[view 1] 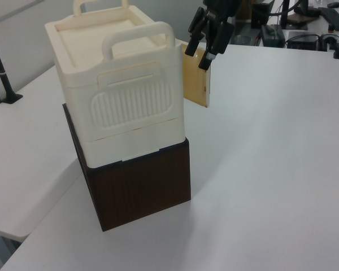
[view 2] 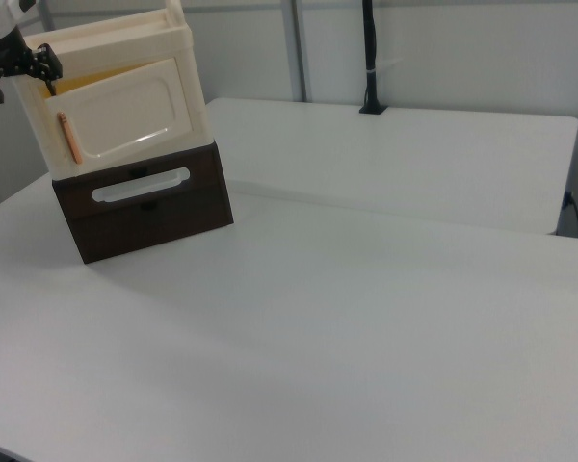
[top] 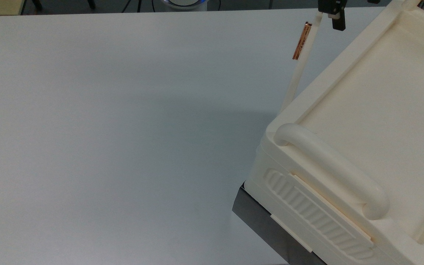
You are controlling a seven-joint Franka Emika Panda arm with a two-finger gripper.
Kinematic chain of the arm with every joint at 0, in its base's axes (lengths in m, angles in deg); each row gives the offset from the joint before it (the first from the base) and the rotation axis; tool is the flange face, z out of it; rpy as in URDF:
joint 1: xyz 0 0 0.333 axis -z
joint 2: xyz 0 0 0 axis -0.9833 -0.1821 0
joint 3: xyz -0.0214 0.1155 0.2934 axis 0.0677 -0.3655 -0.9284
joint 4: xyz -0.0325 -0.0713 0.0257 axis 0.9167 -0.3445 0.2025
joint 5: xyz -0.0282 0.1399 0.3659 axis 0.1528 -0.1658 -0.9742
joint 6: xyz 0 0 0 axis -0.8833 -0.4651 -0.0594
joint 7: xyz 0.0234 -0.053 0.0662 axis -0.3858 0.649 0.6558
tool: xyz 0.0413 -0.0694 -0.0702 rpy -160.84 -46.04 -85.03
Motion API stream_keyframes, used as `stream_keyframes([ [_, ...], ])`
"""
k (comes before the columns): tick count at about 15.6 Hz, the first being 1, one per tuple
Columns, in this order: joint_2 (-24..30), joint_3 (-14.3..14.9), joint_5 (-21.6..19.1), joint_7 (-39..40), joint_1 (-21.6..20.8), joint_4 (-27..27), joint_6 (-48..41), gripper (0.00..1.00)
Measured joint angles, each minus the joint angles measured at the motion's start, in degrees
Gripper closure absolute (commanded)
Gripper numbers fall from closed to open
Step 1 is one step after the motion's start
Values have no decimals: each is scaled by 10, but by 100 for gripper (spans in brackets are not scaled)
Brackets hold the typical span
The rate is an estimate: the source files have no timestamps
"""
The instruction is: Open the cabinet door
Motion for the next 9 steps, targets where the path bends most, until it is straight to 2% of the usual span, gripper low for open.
stream_keyframes([
  [3, 1, 9, 0, 0, 14, 0, -25, 0],
  [9, 12, 19, 26, 1, 108, -1, -120, 0],
])
